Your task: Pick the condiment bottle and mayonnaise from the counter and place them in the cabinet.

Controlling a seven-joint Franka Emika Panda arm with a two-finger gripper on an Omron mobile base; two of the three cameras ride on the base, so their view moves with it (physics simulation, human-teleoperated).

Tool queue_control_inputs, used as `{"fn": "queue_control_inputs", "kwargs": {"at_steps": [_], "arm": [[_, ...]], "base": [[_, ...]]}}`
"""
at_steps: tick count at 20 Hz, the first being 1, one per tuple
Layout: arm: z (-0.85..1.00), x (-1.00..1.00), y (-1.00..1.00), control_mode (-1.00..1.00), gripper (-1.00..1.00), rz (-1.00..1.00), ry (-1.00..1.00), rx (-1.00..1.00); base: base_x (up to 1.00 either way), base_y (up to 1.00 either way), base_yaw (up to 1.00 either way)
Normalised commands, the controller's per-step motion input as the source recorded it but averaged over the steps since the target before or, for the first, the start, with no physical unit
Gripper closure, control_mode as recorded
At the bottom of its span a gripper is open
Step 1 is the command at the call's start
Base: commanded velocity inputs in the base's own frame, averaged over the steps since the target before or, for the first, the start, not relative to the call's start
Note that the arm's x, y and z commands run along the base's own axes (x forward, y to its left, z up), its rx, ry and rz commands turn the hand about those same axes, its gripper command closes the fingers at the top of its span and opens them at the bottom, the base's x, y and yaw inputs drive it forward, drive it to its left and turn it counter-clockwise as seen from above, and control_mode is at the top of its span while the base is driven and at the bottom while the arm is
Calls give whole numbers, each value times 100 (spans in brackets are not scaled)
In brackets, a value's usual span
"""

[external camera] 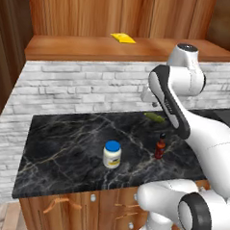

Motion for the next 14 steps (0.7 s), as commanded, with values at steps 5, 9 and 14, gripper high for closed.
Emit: {"fn": "queue_control_inputs", "kwargs": {"at_steps": [5, 9, 14], "arm": [[-5, -47, 13, -100, -100, 0, -4, 0], [-16, -70, 41, -100, -100, 0, -4, -2], [-13, -34, 80, -100, -100, 0, 0, -8]], "base": [[0, 0, 0], [0, 0, 0], [0, 0, 0]]}}
